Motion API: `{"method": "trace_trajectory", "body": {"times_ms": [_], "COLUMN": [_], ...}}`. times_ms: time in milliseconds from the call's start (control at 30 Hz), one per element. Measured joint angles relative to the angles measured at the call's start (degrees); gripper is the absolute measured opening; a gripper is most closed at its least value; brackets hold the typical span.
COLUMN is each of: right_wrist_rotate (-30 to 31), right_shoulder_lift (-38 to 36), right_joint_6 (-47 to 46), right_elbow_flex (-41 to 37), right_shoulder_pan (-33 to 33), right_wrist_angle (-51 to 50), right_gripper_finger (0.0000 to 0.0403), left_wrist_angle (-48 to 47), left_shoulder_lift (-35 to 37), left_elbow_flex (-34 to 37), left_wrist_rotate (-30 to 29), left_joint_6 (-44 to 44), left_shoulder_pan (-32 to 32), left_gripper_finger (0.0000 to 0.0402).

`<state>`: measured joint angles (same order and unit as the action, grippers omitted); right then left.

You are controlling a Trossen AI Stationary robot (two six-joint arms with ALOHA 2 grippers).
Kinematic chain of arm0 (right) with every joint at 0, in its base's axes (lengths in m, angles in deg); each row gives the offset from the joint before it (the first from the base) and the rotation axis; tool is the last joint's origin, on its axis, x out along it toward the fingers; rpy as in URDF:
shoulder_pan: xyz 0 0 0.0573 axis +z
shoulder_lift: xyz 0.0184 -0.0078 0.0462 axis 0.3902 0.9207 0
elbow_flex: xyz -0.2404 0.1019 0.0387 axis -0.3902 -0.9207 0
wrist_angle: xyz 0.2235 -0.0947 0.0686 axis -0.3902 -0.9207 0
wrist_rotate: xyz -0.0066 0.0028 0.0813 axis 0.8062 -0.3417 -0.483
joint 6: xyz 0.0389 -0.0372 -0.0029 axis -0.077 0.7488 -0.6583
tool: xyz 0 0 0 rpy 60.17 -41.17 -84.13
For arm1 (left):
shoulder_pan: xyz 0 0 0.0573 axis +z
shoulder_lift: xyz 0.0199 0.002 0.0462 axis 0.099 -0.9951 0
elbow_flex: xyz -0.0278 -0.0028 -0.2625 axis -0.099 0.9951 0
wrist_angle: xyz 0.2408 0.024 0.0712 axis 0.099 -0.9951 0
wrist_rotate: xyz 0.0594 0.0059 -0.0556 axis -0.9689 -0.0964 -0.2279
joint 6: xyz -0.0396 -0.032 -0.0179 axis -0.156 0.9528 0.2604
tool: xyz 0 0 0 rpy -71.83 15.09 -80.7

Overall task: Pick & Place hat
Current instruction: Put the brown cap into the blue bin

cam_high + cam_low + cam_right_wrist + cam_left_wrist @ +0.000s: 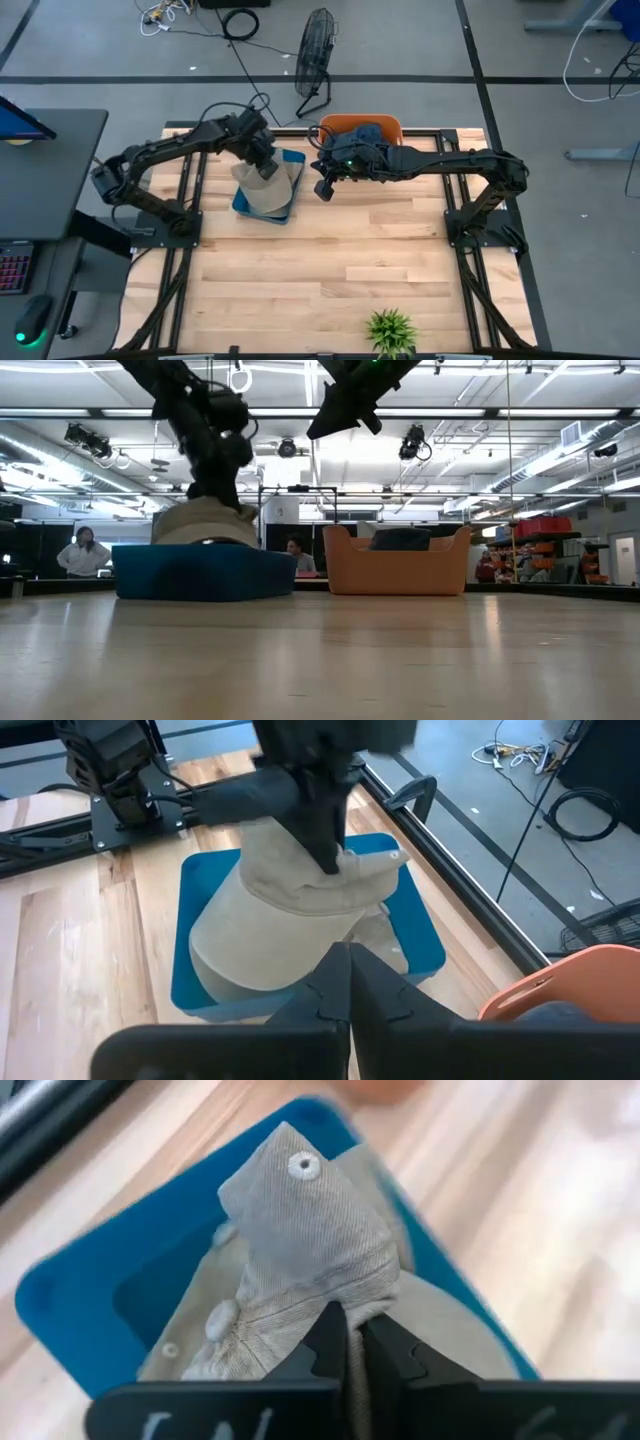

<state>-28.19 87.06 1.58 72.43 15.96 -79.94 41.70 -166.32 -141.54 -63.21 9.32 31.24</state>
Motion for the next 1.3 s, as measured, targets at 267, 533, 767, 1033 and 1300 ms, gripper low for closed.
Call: {"method": "trace_trajectory", "body": {"times_ms": [267,533,767,1033,1300], "right_wrist_rotate": [0.0,0.0,-0.02,-0.01,-0.01], "right_shoulder_lift": [0.0,0.0,0.0,0.0,0.0], "right_joint_6": [0.02,0.0,-1.19,-1.51,-1.51], "right_elbow_flex": [0.0,0.0,0.0,0.0,0.0], "right_shoulder_pan": [0.0,0.0,0.0,-0.01,0.0], "right_wrist_angle": [0.0,0.02,0.0,-0.31,-0.33], "right_gripper_finger": [0.0,0.0,0.0,0.0,0.0], "left_wrist_angle": [-0.53,-1.46,1.33,2.23,4.17], "left_shoulder_lift": [7.31,4.63,-1.14,-6.4,-7.24], "left_elbow_flex": [-0.04,-0.04,-0.04,-0.09,-0.11], "left_wrist_rotate": [1.94,2.77,0.22,-0.98,-1.93], "left_joint_6": [-15.09,-22.53,-26.5,-25.96,-23.29], "left_shoulder_pan": [-4.36,-6.7,-6.91,-7.33,-10.08], "left_gripper_finger": [0.0011,0.0011,0.0011,0.0026,0.0094]}}
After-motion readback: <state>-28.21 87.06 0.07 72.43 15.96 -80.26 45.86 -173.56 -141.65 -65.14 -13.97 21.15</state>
